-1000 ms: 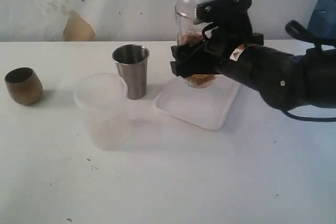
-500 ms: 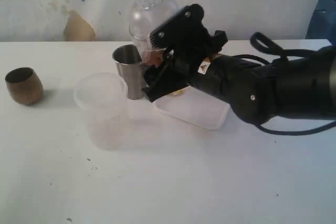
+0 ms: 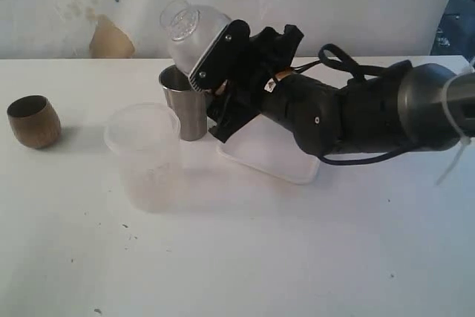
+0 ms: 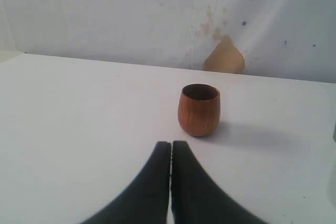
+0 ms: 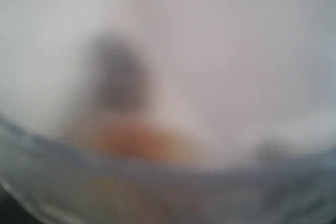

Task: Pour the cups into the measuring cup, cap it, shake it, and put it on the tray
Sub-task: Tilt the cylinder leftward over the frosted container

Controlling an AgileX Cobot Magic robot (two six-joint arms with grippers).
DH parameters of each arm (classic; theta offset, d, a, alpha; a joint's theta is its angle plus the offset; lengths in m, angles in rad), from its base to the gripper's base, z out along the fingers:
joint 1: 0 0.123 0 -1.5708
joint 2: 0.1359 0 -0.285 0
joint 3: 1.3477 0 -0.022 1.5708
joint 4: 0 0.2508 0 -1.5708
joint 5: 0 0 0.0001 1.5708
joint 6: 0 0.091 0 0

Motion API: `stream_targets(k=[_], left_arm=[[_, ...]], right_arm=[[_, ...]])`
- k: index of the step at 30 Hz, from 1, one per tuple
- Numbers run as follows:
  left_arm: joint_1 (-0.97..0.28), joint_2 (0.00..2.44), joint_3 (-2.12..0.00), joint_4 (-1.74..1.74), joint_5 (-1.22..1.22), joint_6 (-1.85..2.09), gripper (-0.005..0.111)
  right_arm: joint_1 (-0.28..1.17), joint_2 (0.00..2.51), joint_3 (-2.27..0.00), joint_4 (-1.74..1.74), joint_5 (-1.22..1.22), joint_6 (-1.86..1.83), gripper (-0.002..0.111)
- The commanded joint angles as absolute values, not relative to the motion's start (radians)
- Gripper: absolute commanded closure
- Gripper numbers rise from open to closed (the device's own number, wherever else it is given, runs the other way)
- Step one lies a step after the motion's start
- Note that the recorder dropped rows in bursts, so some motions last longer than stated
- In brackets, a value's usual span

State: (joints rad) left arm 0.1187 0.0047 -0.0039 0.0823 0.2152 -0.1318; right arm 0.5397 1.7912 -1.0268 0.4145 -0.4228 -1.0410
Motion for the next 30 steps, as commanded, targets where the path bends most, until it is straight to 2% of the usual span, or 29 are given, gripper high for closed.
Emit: stream_targets(k=[1, 9, 21, 26, 30], left_arm=[[0.118, 0.000, 0.000, 0.084, 0.204, -0.132, 0.106], [0.118, 0.000, 0.000, 0.084, 0.204, -0.132, 0.106], [0.118, 0.000, 0.000, 0.084, 0.204, -0.132, 0.106], [0.118, 0.000, 0.000, 0.084, 0.204, -0.132, 0.106], [0.118, 0.000, 0.000, 0.084, 0.204, -0.132, 0.106]], right_arm=[[0.535, 1.780, -1.046, 0.431, -0.514, -1.182, 0.108], [0.535, 1.816, -1.046, 0.576, -0.510, -1.333, 0.108], [0.535, 1.817, -1.048, 0.613, -0.520, -1.418, 0.108], [0.535, 1.818, -1.107, 0.869, -0.505, -1.592, 0.108], [0.539, 1.818, -1.136, 0.882, -0.465, -1.708, 0.108]])
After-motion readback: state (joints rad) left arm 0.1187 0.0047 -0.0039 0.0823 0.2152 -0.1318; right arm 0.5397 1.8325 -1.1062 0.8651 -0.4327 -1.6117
